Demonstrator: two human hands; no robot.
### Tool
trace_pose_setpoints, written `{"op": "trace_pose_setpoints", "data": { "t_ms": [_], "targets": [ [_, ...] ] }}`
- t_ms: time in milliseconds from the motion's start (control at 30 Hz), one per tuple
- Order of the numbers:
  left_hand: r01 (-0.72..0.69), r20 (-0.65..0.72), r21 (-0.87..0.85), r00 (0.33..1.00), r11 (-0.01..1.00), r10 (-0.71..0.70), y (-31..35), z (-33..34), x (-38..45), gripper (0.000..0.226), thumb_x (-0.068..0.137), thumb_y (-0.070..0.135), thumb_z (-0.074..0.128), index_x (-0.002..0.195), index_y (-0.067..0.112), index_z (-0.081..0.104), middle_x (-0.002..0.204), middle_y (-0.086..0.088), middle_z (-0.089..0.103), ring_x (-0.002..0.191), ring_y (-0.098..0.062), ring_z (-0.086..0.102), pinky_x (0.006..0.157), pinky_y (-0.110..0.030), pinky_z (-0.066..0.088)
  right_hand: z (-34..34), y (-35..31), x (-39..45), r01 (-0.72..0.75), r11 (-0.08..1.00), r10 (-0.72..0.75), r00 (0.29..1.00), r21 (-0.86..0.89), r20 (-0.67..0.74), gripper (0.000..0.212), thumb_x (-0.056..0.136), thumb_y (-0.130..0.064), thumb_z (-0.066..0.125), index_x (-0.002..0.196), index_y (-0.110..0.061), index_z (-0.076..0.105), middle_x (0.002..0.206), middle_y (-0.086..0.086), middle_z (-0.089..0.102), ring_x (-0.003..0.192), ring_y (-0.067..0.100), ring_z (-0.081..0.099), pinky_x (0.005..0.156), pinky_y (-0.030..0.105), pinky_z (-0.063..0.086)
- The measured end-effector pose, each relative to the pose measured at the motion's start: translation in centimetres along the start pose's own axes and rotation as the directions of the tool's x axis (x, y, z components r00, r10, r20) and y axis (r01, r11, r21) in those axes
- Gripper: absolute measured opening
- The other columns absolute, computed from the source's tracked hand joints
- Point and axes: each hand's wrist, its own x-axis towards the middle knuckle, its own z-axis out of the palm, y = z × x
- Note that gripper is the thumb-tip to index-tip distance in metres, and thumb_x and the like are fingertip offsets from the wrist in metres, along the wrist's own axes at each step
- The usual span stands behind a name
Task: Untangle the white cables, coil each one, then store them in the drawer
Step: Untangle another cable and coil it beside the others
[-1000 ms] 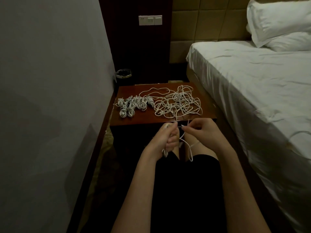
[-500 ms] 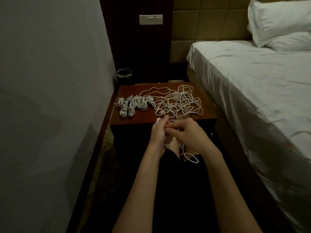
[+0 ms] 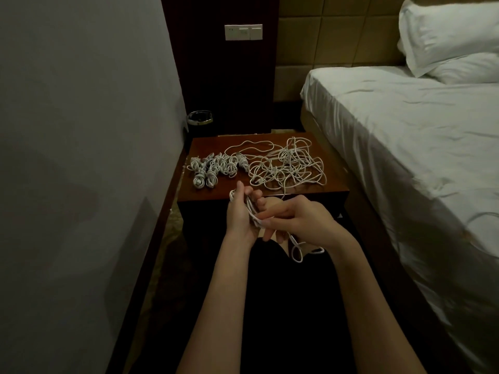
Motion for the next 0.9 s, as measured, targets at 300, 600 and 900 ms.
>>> {"op": "trace_pose_setpoints", "data": {
  "t_ms": [300, 600, 900],
  "targets": [
    [-0.074, 0.034, 0.134, 0.997, 0.988, 0.07, -0.1, 0.5, -0.4, 0.044, 0.104, 0.039, 0.035, 0.067, 0.015, 0.041, 0.042, 0.006, 0.043, 0.035, -0.006, 0.039, 0.038, -0.018, 0.037, 0.2, -0.1, 0.4, -0.08, 0.993, 0.065, 0.984, -0.087, -0.167, 0.022, 0.086, -0.03, 0.07, 0.092, -0.009, 0.066, 0.08, -0.002, 0.069, 0.062, 0.001, 0.059, 0.062, 0.014, 0.047],
    [-0.085, 0.307, 0.394, 0.951, 0.915, -0.044, -1.0, 1.1, -1.6, 0.057, 0.104, 0.042, 0.026, 0.079, 0.008, 0.064, 0.104, 0.001, 0.074, 0.105, -0.014, 0.066, 0.086, -0.026, 0.051, 1.3, -1.7, -0.2, -0.168, 0.893, 0.093, 0.976, -0.417, -0.195, 0.042, 0.1, -0.027, 0.047, 0.136, -0.009, 0.037, 0.07, -0.01, 0.041, 0.051, -0.007, 0.053, 0.04, 0.003, 0.033],
    [-0.155, 0.236, 0.585, 0.972, 0.796, 0.016, -0.7, 0.5, -1.1, 0.051, 0.103, 0.042, 0.033, 0.081, 0.011, 0.066, 0.083, -0.003, 0.065, 0.08, -0.014, 0.061, 0.07, -0.023, 0.049, 1.1, -3.1, -0.7, -0.146, 0.918, 0.119, 0.988, -0.368, -0.095, 0.024, 0.102, -0.011, 0.039, 0.083, -0.005, 0.051, 0.065, -0.001, 0.043, 0.042, -0.005, 0.048, 0.04, 0.006, 0.032]
  ]
}}
